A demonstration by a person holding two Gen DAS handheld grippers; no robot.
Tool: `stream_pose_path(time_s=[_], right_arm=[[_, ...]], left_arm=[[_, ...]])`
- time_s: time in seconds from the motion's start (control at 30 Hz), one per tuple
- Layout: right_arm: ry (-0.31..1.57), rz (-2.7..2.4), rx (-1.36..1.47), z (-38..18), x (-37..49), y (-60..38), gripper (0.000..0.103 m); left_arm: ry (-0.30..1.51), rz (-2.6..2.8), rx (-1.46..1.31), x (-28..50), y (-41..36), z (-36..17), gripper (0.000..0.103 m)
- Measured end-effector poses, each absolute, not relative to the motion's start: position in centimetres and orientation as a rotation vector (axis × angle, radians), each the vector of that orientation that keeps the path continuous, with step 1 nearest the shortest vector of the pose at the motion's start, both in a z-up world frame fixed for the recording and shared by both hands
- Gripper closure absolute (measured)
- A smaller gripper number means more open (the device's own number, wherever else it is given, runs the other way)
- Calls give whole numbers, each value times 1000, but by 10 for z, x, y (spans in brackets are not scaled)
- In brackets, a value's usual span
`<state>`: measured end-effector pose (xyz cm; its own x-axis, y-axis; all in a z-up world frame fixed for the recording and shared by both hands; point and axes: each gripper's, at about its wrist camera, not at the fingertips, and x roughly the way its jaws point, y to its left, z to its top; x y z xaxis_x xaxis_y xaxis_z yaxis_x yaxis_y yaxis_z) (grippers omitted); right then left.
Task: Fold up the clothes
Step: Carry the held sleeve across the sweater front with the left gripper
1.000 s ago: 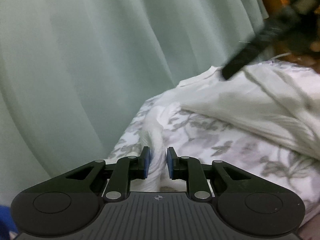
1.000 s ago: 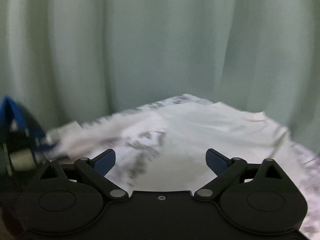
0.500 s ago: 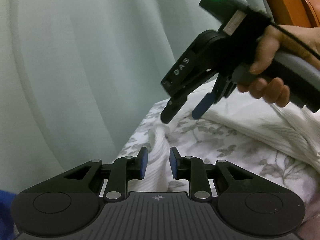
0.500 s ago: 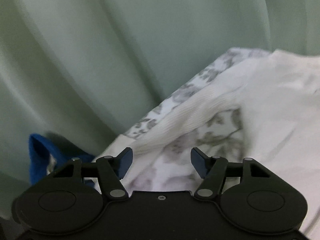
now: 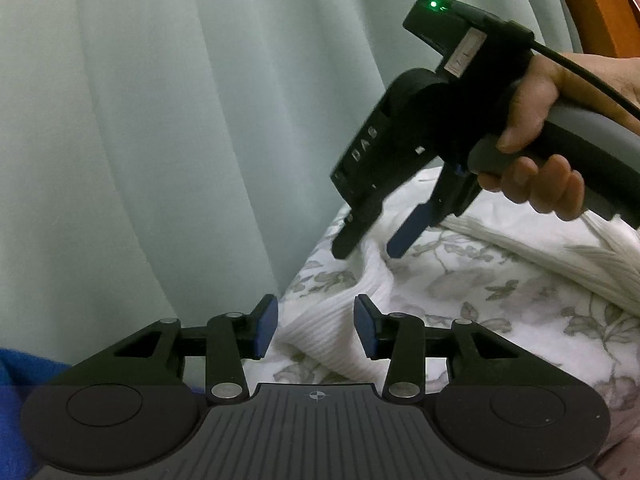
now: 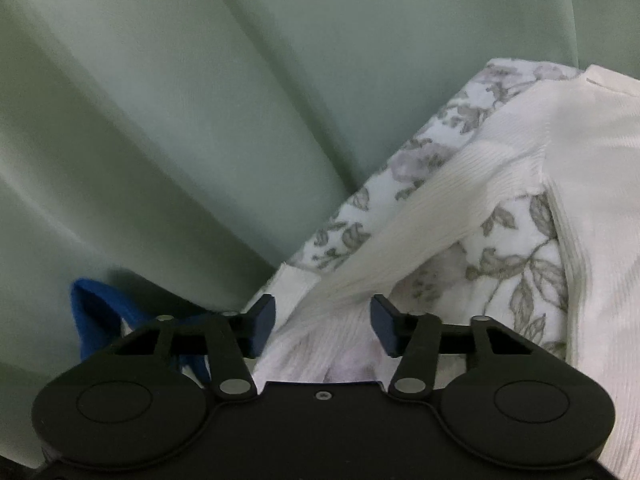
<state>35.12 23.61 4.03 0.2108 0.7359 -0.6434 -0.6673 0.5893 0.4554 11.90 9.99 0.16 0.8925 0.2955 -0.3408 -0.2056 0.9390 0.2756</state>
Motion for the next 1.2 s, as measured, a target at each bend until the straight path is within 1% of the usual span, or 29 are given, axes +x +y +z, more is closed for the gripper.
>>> stream_pose_path(time_s=[0.03, 0.07, 0.1, 0.13, 0.17, 0.2, 0.3, 0.33, 0.37, 0.4, 0.57, 0.73, 0.77, 0.8, 0.83, 0.87, 0.9, 0.97, 1.0, 1.13, 1.17, 1.2], right_arm=[[953, 972, 83, 39, 351, 236, 59], [958, 971, 84, 37, 351, 235, 68], [958, 970, 82, 36, 350, 234, 81], [953, 969, 71, 36, 349, 232, 89], [946, 967, 58, 35, 348, 231, 92], [932, 963, 39, 35, 346, 229, 93], [884, 954, -18, 32, 339, 223, 93], [872, 950, -32, 31, 338, 221, 93], [860, 948, -48, 30, 336, 217, 93], [851, 945, -62, 28, 334, 215, 93], [831, 928, -103, 17, 333, 201, 93], [826, 928, -108, 10, 332, 190, 93], [828, 928, -104, 9, 332, 189, 93], [828, 927, -100, 8, 332, 189, 93], [826, 929, -99, 8, 332, 189, 93], [824, 931, -99, 8, 332, 188, 93], [823, 932, -99, 8, 332, 189, 93], [820, 935, -101, 7, 332, 189, 93], [818, 937, -100, 7, 332, 188, 93], [817, 940, -87, 7, 333, 187, 93], [815, 942, -82, 7, 333, 187, 93], [808, 945, -76, 7, 332, 186, 93]], left_arm=[[392, 264, 225, 120, 103, 2, 64], [395, 268, 213, 121, 106, 3, 64], [398, 271, 199, 121, 110, 4, 61], [400, 272, 182, 122, 113, 5, 58], [401, 274, 162, 123, 117, 6, 49], [401, 277, 143, 124, 121, 8, 47], [404, 283, 72, 129, 134, 13, 46], [407, 282, 43, 131, 138, 15, 44], [410, 278, 10, 133, 142, 16, 36], [414, 274, -23, 135, 145, 17, 33], [448, 254, -169, 153, 164, 20, 33], [517, 232, -343, 191, 185, 12, 35], [533, 230, -374, 198, 188, 9, 39], [549, 227, -404, 206, 191, 5, 42], [564, 224, -436, 212, 195, 2, 42], [578, 223, -465, 214, 198, -1, 46], [591, 226, -484, 218, 201, -4, 52], [609, 229, -516, 226, 204, -9, 59], [611, 229, -527, 228, 205, -11, 65], [589, 242, -530, 226, 205, -13, 81], [574, 248, -533, 224, 205, -12, 92], [551, 258, -533, 221, 205, -10, 94]])
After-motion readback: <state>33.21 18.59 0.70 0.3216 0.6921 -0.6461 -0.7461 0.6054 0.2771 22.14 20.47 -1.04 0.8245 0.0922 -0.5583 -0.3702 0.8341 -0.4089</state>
